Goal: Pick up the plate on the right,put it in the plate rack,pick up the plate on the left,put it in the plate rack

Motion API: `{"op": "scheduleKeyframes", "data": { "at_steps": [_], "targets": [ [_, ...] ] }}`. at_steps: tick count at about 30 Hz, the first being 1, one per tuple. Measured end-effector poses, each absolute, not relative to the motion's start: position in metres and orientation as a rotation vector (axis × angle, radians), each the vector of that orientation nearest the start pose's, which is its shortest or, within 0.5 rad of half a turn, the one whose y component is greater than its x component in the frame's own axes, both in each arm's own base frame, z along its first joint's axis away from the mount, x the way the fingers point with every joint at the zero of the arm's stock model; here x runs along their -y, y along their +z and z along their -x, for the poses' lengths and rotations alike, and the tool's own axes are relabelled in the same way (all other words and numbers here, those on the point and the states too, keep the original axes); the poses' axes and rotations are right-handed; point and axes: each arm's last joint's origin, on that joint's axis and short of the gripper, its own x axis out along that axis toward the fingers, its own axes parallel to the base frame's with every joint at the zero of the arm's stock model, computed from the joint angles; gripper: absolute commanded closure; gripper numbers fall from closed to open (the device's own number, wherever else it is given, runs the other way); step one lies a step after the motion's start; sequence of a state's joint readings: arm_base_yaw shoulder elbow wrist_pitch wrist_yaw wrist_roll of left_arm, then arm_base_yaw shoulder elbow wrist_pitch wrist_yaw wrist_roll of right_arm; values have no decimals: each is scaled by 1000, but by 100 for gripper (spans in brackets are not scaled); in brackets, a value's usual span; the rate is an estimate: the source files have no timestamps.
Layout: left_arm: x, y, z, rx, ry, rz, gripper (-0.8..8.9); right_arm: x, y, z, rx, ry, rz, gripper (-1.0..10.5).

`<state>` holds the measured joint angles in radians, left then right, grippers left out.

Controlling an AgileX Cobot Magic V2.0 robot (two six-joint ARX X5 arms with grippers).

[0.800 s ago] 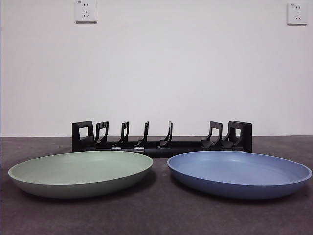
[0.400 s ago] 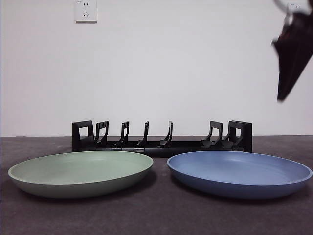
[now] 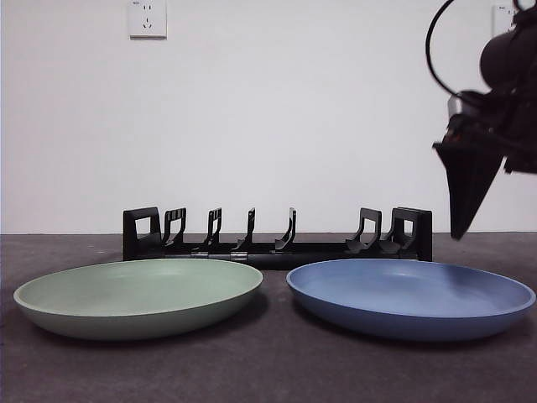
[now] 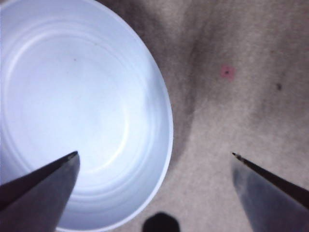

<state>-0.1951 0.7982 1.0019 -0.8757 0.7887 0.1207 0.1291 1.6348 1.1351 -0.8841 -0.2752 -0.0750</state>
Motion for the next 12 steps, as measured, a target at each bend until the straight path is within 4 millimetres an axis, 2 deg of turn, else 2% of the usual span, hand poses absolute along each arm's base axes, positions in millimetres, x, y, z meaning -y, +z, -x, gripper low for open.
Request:
{"op": "scheduleKeyframes", "data": {
  "at_steps": [12],
  "targets": [
    [46,346,-126,-610,-983,97,185,-54,190,-305,-1399,384,-28,480]
  ]
}}
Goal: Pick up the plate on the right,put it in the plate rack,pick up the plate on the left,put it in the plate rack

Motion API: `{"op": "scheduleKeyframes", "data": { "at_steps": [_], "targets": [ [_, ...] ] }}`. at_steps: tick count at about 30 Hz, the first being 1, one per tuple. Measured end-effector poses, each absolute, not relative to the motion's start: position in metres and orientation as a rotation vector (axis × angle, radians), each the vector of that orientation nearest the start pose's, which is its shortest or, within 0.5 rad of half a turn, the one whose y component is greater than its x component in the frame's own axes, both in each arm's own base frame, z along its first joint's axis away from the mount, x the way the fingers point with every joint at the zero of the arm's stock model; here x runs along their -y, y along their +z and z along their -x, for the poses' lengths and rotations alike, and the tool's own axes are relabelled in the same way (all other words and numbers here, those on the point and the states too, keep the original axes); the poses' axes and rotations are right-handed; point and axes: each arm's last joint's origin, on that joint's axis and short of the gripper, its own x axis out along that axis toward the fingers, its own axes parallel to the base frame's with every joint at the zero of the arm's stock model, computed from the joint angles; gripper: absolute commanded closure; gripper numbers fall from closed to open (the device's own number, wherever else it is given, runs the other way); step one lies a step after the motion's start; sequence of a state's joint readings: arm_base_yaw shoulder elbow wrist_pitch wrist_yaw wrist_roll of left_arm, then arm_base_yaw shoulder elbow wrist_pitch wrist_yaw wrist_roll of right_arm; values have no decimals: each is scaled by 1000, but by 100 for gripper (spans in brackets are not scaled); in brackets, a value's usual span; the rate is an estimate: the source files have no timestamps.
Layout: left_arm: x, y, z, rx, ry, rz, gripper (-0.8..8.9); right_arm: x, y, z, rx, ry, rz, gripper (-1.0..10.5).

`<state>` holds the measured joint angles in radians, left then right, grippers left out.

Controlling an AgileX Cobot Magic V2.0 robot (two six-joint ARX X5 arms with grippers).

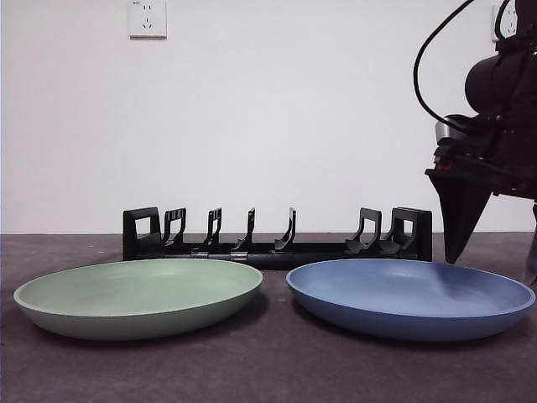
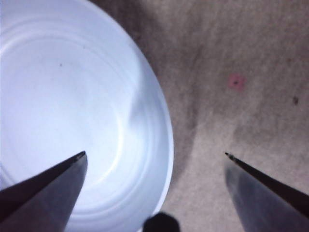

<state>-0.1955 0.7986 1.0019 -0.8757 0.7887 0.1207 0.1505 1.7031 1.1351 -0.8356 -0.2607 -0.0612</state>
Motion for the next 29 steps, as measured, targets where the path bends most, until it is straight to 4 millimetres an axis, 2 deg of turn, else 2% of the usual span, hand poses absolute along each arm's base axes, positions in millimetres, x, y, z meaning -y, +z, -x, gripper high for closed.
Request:
{"op": "scheduleKeyframes", "data": {
  "at_steps": [2,10,25,28,29],
  "targets": [
    [46,346,-126,-609,-983,97,185,-54,187,-306,-1409,380,-32,509],
    [46,345,-129,-618,-980,94,185,-54,184,-308,-1404,376,-37,751],
    [48,343,-132,-631,-985,93,185,-55,174,-310,-1438,374,-39,767],
    [48,343,-132,-631,-985,93,185,-56,171,-311,-1450,375,-38,954],
    [48,343,-132,-631,-985,93,185,-56,170,-311,-1451,375,-38,963]
  ]
}}
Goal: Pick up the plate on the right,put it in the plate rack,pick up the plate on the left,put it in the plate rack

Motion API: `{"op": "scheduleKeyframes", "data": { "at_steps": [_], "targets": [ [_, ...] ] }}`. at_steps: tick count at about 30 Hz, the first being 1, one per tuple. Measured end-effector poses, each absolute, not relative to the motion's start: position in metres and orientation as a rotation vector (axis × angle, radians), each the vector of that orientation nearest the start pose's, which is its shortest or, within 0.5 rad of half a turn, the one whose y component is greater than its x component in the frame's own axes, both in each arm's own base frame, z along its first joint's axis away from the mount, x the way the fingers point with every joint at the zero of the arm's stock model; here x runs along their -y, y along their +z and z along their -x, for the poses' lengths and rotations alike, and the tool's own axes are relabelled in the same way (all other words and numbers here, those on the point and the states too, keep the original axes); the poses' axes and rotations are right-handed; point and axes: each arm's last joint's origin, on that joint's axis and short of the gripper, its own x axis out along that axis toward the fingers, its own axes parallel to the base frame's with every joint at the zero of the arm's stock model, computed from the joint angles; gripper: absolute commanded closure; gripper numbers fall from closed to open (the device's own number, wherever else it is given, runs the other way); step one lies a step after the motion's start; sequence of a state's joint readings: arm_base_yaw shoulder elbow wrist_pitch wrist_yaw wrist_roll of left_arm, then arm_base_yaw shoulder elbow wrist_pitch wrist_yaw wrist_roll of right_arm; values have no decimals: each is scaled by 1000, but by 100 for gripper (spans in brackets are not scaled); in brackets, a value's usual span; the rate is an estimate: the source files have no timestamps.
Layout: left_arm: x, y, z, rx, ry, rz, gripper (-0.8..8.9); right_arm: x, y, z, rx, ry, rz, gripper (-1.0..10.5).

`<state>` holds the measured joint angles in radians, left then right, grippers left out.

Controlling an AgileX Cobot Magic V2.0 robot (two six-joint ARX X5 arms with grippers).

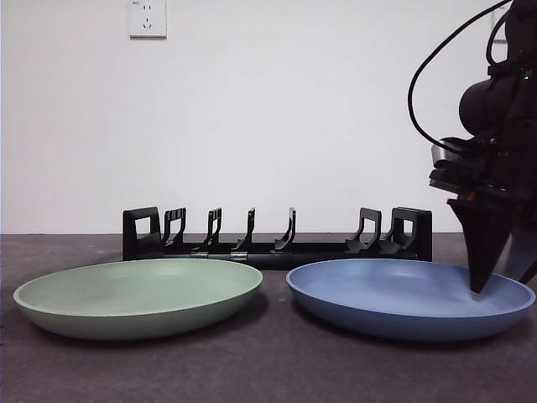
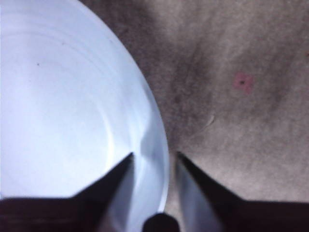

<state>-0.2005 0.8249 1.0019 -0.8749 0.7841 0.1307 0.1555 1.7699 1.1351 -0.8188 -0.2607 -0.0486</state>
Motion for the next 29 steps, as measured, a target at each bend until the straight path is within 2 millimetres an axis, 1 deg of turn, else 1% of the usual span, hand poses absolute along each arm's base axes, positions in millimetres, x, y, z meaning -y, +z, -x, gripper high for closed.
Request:
{"op": "scheduleKeyframes", "data": {
  "at_steps": [6,9,11,13,16,19,20,24,27,29],
  "targets": [
    [49,343,-132,-631,-992,89,185,-56,170,-312,-1447,381,-44,959],
    [53,343,-131,-619,-1027,53,185,-57,172,-312,-1442,385,-46,959],
    [57,342,-130,-608,-1066,16,185,-56,176,-311,-1434,386,-46,959],
    [62,342,-128,-591,-1112,-32,185,-56,187,-309,-1427,388,-46,959],
    [70,341,-127,-567,-1159,-120,185,-54,214,-308,-1392,380,-23,959],
    [79,339,-128,-549,-1177,-198,185,-51,251,-306,-1345,381,-15,959],
    [83,339,-129,-538,-1183,-223,185,-50,267,-304,-1318,380,-14,959],
    [96,339,-132,-468,-1200,-330,185,-49,318,-296,-1220,395,-9,959],
    [108,339,-134,-399,-1177,-456,185,-50,345,-291,-1197,414,-17,959],
    [116,338,-135,-361,-1140,-563,185,-50,357,-286,-1205,430,-28,959]
  ]
}}
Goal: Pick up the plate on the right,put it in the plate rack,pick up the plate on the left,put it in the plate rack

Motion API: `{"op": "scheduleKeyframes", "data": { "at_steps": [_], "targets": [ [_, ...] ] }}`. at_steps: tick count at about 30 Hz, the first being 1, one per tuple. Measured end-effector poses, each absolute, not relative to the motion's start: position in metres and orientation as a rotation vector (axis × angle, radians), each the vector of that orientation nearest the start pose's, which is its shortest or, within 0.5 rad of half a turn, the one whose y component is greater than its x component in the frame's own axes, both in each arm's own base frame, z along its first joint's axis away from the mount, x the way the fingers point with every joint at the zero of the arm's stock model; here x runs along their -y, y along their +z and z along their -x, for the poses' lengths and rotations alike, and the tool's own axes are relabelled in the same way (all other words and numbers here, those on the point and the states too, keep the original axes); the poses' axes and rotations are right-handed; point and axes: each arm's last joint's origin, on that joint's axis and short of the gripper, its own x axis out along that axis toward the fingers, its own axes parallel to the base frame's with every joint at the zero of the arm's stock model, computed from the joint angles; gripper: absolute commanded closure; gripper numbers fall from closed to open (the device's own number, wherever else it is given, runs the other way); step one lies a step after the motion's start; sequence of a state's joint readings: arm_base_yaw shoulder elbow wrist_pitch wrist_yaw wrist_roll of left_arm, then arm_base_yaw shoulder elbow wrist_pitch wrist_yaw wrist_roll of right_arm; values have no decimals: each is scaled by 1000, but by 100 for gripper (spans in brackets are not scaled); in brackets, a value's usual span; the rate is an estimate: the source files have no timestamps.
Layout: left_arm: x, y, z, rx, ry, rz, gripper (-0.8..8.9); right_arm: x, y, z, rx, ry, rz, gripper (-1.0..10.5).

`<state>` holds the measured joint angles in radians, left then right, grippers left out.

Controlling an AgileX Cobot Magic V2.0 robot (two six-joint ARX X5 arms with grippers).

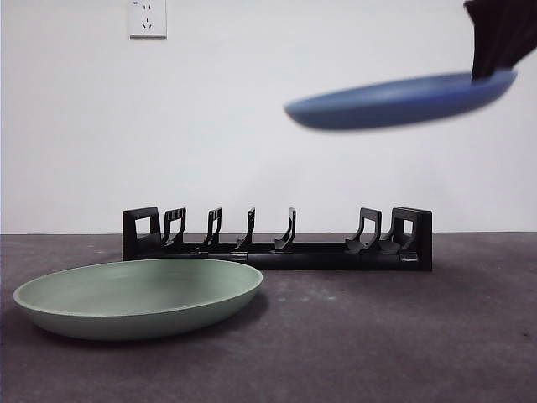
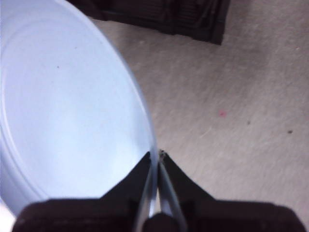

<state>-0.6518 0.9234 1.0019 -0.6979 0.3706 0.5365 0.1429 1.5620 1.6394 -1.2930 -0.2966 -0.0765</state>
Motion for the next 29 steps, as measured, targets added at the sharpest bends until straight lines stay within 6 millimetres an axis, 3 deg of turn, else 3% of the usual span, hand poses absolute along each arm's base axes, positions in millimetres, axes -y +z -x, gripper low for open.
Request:
{"op": "scheduleKeyframes", "data": {
  "at_steps": [4,9,15,20,22,25,29],
  "targets": [
    [135,337,-134,-265,-1046,-802,185,-50,373,-281,-1197,460,-49,959],
    [162,336,-132,-126,-956,-1043,185,-57,377,-279,-1188,495,-72,959],
    [189,331,-127,-7,-899,-1247,186,-79,377,-274,-1200,559,-42,959],
    [199,325,-125,25,-938,-1347,191,-86,377,-272,-1204,582,-32,959],
    [201,323,-125,25,-947,-1366,264,-86,377,-272,-1204,580,-35,959],
    [203,321,-125,25,-951,-1378,496,-86,377,-272,-1207,574,-42,959],
    [205,319,-127,17,-957,-1390,602,-87,377,-271,-1208,602,-59,959]
  ]
}}
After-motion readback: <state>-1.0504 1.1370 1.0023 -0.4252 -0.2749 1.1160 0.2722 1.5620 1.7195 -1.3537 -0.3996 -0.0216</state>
